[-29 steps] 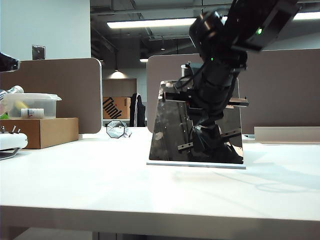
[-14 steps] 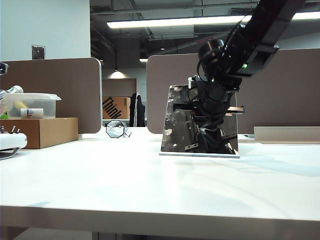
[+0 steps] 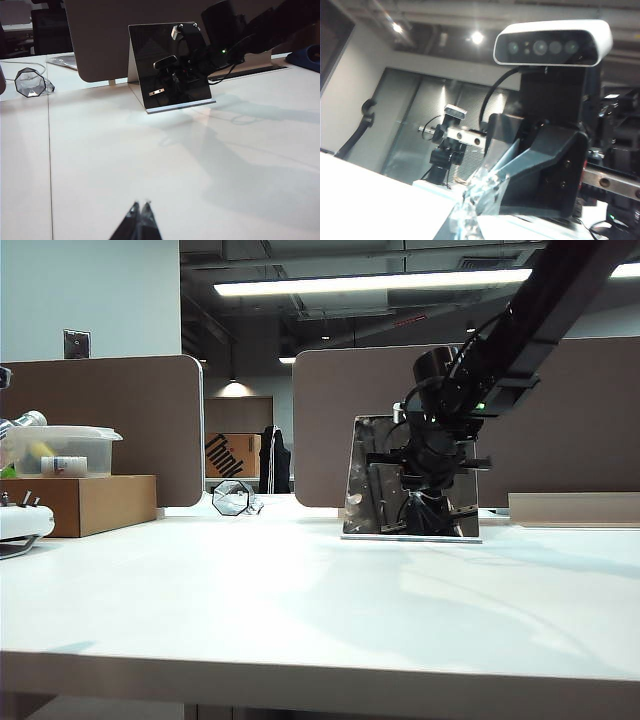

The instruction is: Push the center of the mirror on the table forward to move it for a short distance.

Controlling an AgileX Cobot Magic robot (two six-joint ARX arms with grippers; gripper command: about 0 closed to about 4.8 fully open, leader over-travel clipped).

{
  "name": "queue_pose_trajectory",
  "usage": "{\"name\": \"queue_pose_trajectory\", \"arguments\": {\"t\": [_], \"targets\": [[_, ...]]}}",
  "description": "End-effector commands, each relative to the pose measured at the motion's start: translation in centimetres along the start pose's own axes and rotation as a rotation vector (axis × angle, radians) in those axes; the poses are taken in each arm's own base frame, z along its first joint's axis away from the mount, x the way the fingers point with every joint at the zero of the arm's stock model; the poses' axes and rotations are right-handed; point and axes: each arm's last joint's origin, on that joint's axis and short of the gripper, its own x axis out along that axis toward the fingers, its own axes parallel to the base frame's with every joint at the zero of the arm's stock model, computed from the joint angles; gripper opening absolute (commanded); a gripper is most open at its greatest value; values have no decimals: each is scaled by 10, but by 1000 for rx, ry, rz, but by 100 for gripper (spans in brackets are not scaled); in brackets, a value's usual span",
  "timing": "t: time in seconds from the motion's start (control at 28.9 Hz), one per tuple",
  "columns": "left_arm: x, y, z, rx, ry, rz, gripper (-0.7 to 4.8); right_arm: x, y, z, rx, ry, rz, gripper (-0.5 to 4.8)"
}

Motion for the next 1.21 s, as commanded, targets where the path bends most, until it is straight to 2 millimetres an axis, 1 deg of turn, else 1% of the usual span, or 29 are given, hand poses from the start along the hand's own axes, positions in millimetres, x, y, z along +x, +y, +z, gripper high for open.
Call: {"name": "queue_pose_trajectory", "arguments": {"t": [0.03,0.07,0.31,0.41,0.52,0.79,0.83,0.93,1.11,1.21], "targets": [[0,0,1,2,-8,-3,-5,12,-5,8,-9,-18,-7,-6],[0,0,1,2,-9,-3,-5,15,-8,11,-6,-30,-12,-6],[0,0,1,2,-8,-3,-5,33,-13,22,10,-94,-20,-6],[0,0,1,2,-8,-3,-5,34,-14,26,10,-86,-25,-6],[0,0,1,2,-8,-3,-5,30,-11,31,9,-88,-18,-6],[0,0,1,2,-9,-2,-5,5,6,54,-4,-54,7,-6],[0,0,1,2,-8,-3,-5,1,11,57,-7,-54,14,-6],[0,0,1,2,-8,-3,-5,-20,16,75,-15,-28,14,-6],[0,0,1,2,-8,1,-5,-48,21,94,-27,19,19,-6],[-1,4,1,3,-7,37,-5,-73,26,113,-32,20,33,-6]]}}
